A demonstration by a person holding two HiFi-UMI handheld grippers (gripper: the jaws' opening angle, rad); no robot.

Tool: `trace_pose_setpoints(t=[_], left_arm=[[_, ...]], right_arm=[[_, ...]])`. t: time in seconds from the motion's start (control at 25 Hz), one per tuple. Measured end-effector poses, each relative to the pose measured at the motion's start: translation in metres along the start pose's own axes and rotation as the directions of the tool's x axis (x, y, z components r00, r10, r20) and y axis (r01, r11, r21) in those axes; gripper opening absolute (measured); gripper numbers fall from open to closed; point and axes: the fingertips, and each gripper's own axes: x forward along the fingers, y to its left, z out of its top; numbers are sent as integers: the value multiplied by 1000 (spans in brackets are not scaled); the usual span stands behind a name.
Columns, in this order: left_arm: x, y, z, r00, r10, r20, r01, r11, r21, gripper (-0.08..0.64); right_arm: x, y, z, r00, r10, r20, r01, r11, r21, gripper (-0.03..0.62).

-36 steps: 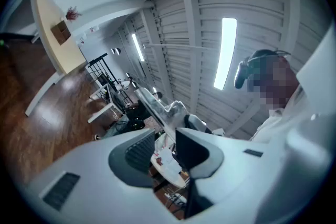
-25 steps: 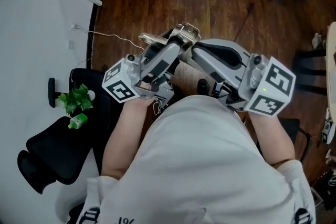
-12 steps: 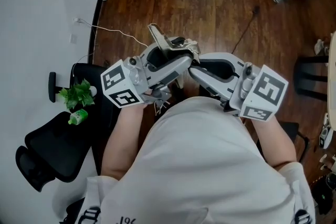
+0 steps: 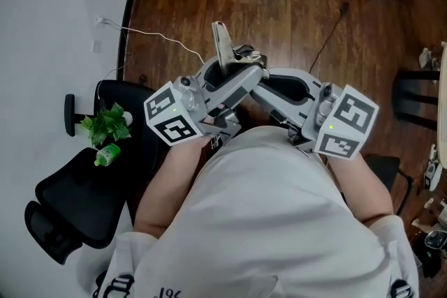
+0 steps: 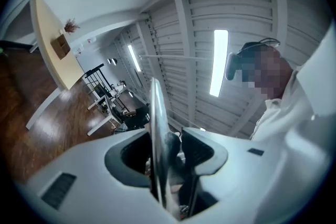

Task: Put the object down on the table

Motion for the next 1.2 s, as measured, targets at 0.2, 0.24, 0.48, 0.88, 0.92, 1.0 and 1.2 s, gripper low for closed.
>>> trace_pose_setpoints(t=[0.2, 0.24, 0.48, 0.88, 0.92, 1.0, 1.2], left_arm=[[-7, 13, 9, 1000, 9, 17, -8, 999, -42, 179], [-8, 15, 12, 1000, 5, 12, -4, 999, -34, 179], [-10, 34, 35, 1000, 14, 17, -14, 1000, -8, 179], [-1, 84, 59, 994, 99, 51, -99, 995, -1, 181], [2, 89, 63, 992, 106, 60, -106, 994, -3, 179], [9, 100, 72, 990, 121, 75, -121, 993, -8, 179], [33, 126, 86, 986, 138, 95, -134, 990, -48, 179]], right_arm=[[15, -6, 3, 999, -31, 28, 30, 999, 17, 34], [17, -8, 5, 999, -38, 32, 38, 999, 17, 34], [26, -26, 22, 997, -46, 59, 44, 998, 42, 32], [39, -85, 51, 997, -1, 74, -6, 995, 97, 32], [43, -90, 53, 998, 13, 59, -19, 995, 96, 32], [51, -101, 57, 999, 40, 26, -42, 995, 93, 32], [59, -131, 72, 996, 91, -19, -89, 990, 109, 34]])
